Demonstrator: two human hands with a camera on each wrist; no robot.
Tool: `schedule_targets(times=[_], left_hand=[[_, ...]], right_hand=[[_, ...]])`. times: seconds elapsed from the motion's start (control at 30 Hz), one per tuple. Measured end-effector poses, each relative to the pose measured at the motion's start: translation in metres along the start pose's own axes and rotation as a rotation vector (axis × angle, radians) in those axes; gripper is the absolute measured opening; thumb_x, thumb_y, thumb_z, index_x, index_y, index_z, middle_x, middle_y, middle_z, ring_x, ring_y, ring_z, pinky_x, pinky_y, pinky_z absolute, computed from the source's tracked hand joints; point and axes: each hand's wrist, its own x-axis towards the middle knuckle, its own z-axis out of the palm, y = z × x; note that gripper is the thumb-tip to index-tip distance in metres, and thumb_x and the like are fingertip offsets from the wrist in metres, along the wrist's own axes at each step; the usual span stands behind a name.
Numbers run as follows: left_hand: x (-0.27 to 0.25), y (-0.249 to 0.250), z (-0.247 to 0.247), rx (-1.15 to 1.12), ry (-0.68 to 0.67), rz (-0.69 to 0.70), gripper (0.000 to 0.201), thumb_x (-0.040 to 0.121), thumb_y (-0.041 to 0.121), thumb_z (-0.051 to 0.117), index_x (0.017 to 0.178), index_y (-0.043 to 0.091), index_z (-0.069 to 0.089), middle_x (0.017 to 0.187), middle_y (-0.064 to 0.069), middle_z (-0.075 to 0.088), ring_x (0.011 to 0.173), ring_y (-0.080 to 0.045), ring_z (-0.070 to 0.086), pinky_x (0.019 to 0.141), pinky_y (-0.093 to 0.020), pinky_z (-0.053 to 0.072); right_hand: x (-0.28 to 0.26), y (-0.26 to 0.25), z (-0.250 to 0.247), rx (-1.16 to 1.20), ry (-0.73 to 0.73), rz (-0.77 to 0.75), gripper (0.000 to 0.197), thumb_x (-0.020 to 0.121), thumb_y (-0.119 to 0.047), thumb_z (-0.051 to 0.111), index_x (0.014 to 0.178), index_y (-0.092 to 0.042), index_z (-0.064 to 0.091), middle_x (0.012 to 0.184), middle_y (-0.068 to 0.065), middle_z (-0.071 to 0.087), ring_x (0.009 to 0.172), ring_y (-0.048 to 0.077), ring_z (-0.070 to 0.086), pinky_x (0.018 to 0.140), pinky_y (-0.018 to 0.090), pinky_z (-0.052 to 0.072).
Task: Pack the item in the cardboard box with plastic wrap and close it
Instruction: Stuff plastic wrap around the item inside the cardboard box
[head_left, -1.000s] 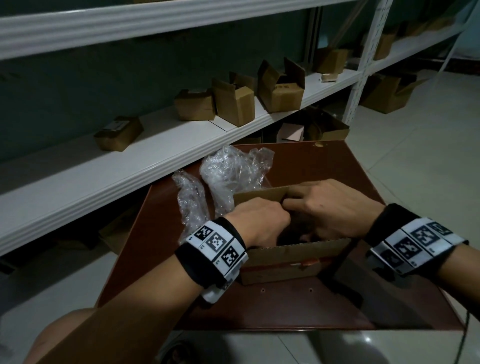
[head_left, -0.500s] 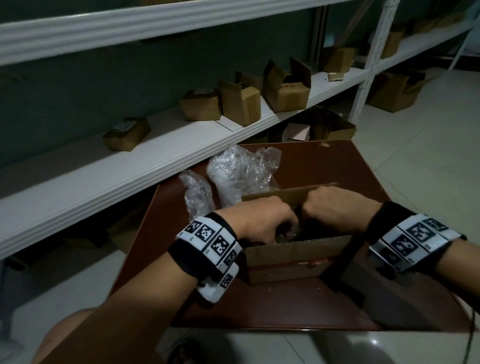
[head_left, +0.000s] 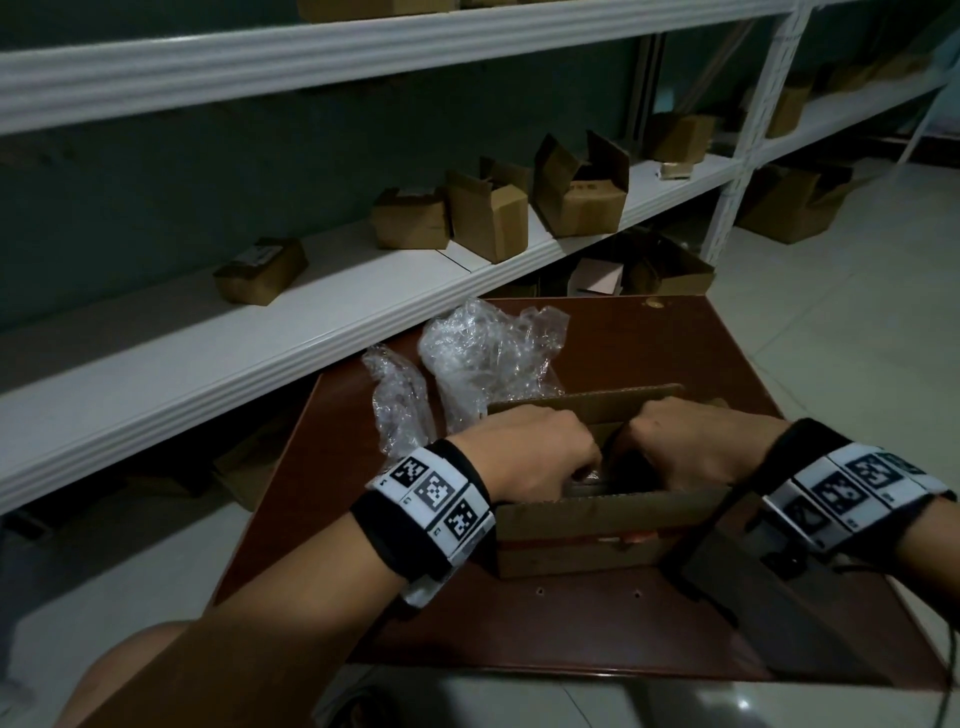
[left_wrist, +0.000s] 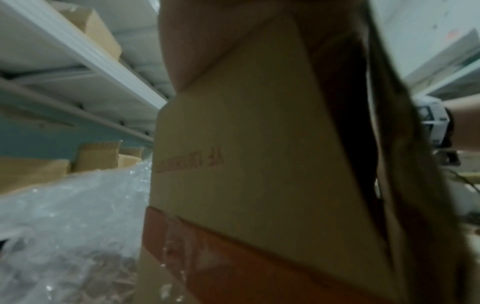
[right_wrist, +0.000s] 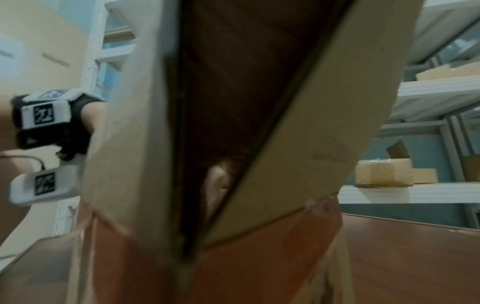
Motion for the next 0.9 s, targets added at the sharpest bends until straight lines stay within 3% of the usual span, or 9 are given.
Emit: schedule_targets(times=[0.1, 0.2, 0.37, 0.47, 0.57, 0.63, 0.77, 0.87, 0.9], left_hand=[[-0.001, -0.002, -0.001, 0.065, -0.066, -0.062, 0.017, 0.096, 0.028, 0.065, 0.110, 0.019, 0.070, 0.114, 0.000, 0.064, 0.092, -0.025, 0.066, 0.075, -0.039, 0.056], [-0.001, -0.003, -0.001, 0.063, -0.079, -0.085, 0.019, 0.096, 0.024, 0.066, 0.113, 0.016, 0.070, 0.120, 0.000, 0.062, 0.099, -0.026, 0.066, 0.077, -0.038, 0.054], [-0.003, -0.005, -0.001, 0.040, -0.054, -0.093, 0.023, 0.098, 0.017, 0.065, 0.120, 0.016, 0.064, 0.123, -0.002, 0.061, 0.102, -0.026, 0.064, 0.074, -0.036, 0.048], [-0.004, -0.008, -0.001, 0.028, -0.045, -0.082, 0.022, 0.096, 0.020, 0.067, 0.118, 0.018, 0.067, 0.118, -0.001, 0.064, 0.099, -0.024, 0.065, 0.078, -0.037, 0.052], [-0.005, -0.007, -0.002, 0.012, -0.059, -0.125, 0.014, 0.094, 0.023, 0.070, 0.106, 0.017, 0.069, 0.107, -0.003, 0.066, 0.088, -0.025, 0.066, 0.073, -0.037, 0.055], [-0.005, -0.006, -0.003, 0.033, -0.081, -0.170, 0.016, 0.093, 0.025, 0.071, 0.103, 0.013, 0.071, 0.097, -0.006, 0.065, 0.080, -0.026, 0.066, 0.067, -0.038, 0.058], [-0.008, -0.007, -0.007, 0.028, -0.062, -0.210, 0.019, 0.092, 0.025, 0.072, 0.097, 0.007, 0.072, 0.081, -0.003, 0.054, 0.071, -0.024, 0.064, 0.050, -0.030, 0.049], [-0.009, -0.007, -0.005, 0.017, -0.044, -0.215, 0.017, 0.092, 0.024, 0.072, 0.094, 0.007, 0.071, 0.077, -0.001, 0.049, 0.065, -0.019, 0.058, 0.044, -0.026, 0.041], [-0.009, -0.007, -0.004, 0.011, -0.037, -0.211, 0.017, 0.093, 0.024, 0.071, 0.094, 0.007, 0.070, 0.075, 0.000, 0.047, 0.063, -0.018, 0.056, 0.043, -0.025, 0.039]], right_hand=[[-0.003, -0.005, -0.005, -0.065, 0.020, -0.020, 0.026, 0.093, -0.021, 0.064, 0.118, -0.029, 0.063, 0.112, -0.010, 0.062, 0.100, 0.009, 0.062, 0.088, 0.027, 0.054], [-0.005, -0.010, -0.007, -0.100, -0.004, 0.024, 0.026, 0.099, -0.011, 0.052, 0.122, -0.020, 0.059, 0.122, -0.003, 0.056, 0.109, 0.013, 0.057, 0.090, 0.022, 0.047], [-0.005, -0.004, 0.003, -0.065, 0.010, 0.024, 0.023, 0.099, -0.011, 0.052, 0.120, -0.015, 0.061, 0.118, -0.003, 0.060, 0.101, 0.010, 0.062, 0.068, 0.011, 0.039], [-0.007, -0.002, 0.001, 0.113, 0.053, 0.053, 0.007, 0.089, -0.024, 0.070, 0.095, -0.026, 0.070, 0.090, -0.011, 0.070, 0.078, -0.003, 0.065, 0.049, 0.005, 0.043], [-0.013, -0.003, -0.005, 0.319, 0.139, 0.033, 0.025, 0.079, -0.031, 0.080, 0.103, -0.031, 0.073, 0.095, -0.017, 0.073, 0.090, -0.007, 0.068, 0.075, 0.014, 0.057], [-0.013, -0.003, -0.005, 0.324, 0.168, 0.021, 0.038, 0.075, -0.037, 0.083, 0.111, -0.033, 0.070, 0.101, -0.019, 0.072, 0.094, -0.007, 0.066, 0.082, 0.015, 0.056], [0.004, 0.003, 0.005, 0.079, 0.090, 0.080, 0.037, 0.076, -0.037, 0.067, 0.112, -0.042, 0.061, 0.097, -0.016, 0.066, 0.088, 0.007, 0.065, 0.072, 0.046, 0.060], [0.010, 0.000, 0.002, 0.024, 0.050, 0.125, 0.007, 0.080, -0.027, 0.071, 0.082, -0.026, 0.064, 0.075, -0.010, 0.062, 0.066, 0.007, 0.061, 0.062, 0.038, 0.057], [0.011, -0.002, 0.001, 0.012, 0.041, 0.134, 0.015, 0.081, -0.024, 0.072, 0.073, -0.026, 0.060, 0.071, -0.009, 0.060, 0.063, 0.007, 0.059, 0.060, 0.034, 0.054]])
